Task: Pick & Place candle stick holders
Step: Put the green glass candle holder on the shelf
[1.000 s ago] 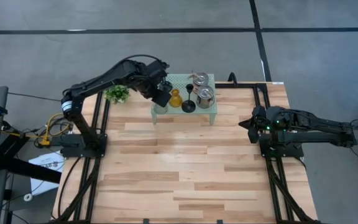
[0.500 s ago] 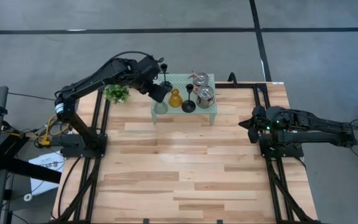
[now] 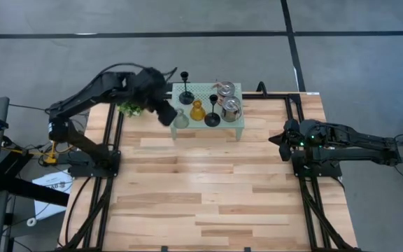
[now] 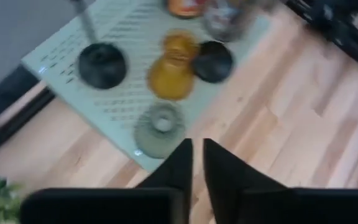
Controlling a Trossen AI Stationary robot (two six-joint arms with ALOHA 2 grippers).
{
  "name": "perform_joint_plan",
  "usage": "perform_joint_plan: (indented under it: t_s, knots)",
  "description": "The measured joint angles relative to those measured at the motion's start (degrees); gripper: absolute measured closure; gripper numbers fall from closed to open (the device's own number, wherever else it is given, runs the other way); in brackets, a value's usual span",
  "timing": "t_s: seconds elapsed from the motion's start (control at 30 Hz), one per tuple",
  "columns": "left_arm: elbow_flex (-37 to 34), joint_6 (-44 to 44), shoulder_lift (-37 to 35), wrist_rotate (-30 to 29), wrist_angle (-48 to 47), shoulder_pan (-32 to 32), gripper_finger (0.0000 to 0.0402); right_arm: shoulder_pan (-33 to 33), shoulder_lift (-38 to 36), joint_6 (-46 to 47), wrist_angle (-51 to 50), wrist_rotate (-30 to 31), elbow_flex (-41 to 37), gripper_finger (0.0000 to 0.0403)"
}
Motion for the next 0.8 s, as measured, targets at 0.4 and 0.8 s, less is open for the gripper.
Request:
perform_joint_plan:
  t_s: [0.4, 0.8]
  knots:
    - [-5.58, -3.02, -0.71, -16.06, 2.07, -19.76, 0.0399, -0.01, -0.02, -0.02, 0.00, 1.44, 0.00, 0.0403]
    - [-26.48, -4.55, -6.19, -24.44, 18.93, -21.84, 0.0400, 0.01, -0.01, 0.10, 0.00, 1.42, -0.01, 0.0403]
